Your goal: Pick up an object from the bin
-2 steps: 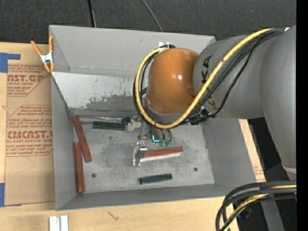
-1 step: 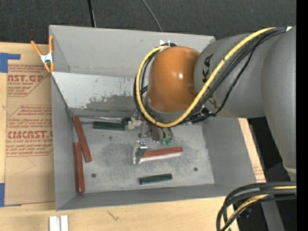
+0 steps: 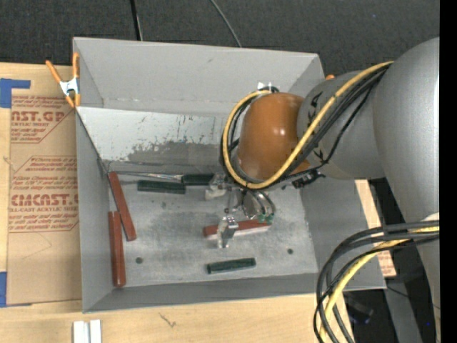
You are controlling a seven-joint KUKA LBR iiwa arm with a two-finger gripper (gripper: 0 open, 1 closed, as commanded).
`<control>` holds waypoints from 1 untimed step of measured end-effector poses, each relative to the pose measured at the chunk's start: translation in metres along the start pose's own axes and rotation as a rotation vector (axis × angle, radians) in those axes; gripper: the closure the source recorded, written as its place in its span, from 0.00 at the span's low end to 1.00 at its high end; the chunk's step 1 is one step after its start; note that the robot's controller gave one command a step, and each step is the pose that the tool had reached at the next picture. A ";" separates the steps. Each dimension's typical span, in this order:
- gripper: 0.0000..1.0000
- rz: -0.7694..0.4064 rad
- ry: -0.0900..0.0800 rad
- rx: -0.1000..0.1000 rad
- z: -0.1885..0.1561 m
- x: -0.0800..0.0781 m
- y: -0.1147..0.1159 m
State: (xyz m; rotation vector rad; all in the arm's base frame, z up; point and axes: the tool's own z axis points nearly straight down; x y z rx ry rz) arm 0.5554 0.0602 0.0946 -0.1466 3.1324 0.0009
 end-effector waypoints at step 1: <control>0.00 -0.015 0.004 -0.001 0.005 0.007 -0.016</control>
Offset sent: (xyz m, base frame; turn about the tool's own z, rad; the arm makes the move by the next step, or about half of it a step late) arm -0.0057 -0.0250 0.0105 -0.0153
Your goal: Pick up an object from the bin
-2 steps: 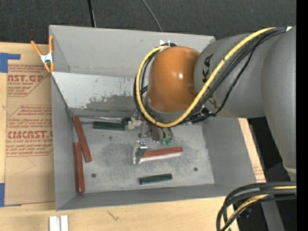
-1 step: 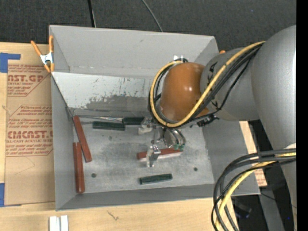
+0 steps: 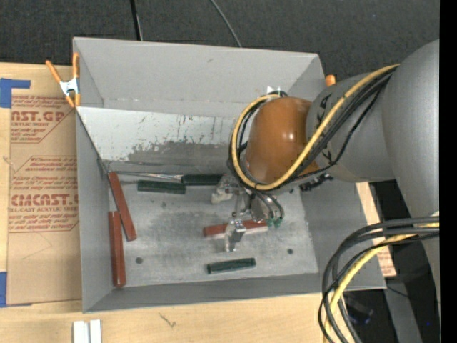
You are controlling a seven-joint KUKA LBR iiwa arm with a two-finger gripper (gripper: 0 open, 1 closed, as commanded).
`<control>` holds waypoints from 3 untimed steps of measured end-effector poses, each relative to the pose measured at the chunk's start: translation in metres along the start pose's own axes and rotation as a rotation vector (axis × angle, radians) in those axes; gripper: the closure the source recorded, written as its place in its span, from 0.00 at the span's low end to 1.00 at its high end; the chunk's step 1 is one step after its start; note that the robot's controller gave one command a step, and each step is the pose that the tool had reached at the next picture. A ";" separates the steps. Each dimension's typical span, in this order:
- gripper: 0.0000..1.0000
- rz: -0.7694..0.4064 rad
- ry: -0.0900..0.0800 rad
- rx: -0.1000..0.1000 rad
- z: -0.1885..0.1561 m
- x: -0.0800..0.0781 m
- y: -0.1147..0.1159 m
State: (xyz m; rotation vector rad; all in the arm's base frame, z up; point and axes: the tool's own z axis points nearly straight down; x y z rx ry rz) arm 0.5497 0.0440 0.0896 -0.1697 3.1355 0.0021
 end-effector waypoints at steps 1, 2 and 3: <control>0.00 -0.001 -0.001 0.001 -0.016 0.000 -0.008; 0.00 0.043 -0.006 -0.001 0.016 -0.003 -0.020; 1.00 0.064 -0.012 -0.001 0.012 -0.009 -0.045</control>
Offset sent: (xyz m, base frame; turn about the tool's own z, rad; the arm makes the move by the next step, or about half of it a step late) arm 0.0037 -0.0218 -0.0196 0.0473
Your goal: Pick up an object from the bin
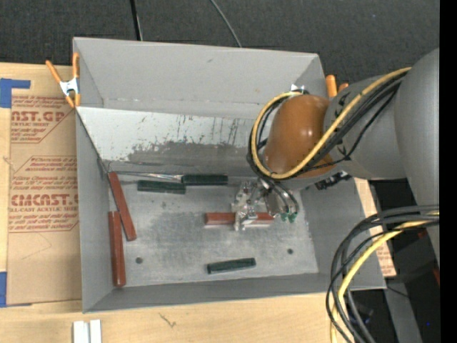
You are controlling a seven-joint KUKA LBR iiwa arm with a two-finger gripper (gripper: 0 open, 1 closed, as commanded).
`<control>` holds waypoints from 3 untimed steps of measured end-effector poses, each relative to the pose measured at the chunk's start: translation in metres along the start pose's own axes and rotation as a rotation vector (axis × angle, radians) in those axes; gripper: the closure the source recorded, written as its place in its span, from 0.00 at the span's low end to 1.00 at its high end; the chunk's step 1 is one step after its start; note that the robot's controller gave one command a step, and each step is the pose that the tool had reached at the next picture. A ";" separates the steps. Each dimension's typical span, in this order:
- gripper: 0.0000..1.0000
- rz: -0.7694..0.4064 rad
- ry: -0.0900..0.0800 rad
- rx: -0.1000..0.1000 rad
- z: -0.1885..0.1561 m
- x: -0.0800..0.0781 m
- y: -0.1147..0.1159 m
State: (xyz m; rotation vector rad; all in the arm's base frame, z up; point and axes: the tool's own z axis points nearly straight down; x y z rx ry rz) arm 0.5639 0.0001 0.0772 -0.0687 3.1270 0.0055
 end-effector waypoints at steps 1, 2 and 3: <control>1.00 0.000 0.000 0.000 0.000 0.000 0.000; 1.00 0.000 0.003 0.000 -0.003 0.001 0.000; 1.00 -0.001 0.010 0.002 -0.010 0.002 0.000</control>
Offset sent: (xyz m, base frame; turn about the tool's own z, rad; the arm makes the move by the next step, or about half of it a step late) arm -0.0001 0.0000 0.0262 -0.0001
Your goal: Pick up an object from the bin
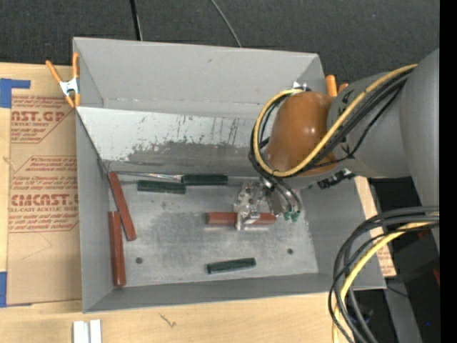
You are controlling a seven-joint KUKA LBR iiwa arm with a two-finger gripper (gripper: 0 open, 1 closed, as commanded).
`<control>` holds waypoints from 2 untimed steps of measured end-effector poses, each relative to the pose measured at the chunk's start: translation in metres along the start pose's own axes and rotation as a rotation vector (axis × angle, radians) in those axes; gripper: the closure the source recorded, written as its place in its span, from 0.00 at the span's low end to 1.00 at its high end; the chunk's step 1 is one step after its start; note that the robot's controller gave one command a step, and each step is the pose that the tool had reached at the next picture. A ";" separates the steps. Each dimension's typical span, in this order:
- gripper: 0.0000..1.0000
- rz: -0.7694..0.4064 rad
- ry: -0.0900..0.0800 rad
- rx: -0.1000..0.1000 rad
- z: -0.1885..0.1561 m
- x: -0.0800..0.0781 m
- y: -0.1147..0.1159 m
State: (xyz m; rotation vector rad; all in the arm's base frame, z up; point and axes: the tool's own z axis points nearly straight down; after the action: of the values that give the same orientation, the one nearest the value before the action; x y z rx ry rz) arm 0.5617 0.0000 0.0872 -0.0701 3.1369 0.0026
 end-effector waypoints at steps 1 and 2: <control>1.00 0.001 0.004 0.000 -0.008 0.000 0.000; 1.00 0.000 0.008 0.000 -0.020 0.001 0.000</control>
Offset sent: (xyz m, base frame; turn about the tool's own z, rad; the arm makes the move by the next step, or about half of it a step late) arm 0.0001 0.0000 0.0716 0.0000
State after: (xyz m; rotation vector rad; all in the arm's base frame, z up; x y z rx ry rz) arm 0.5603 0.0001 0.1072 -0.0697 3.1449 0.0018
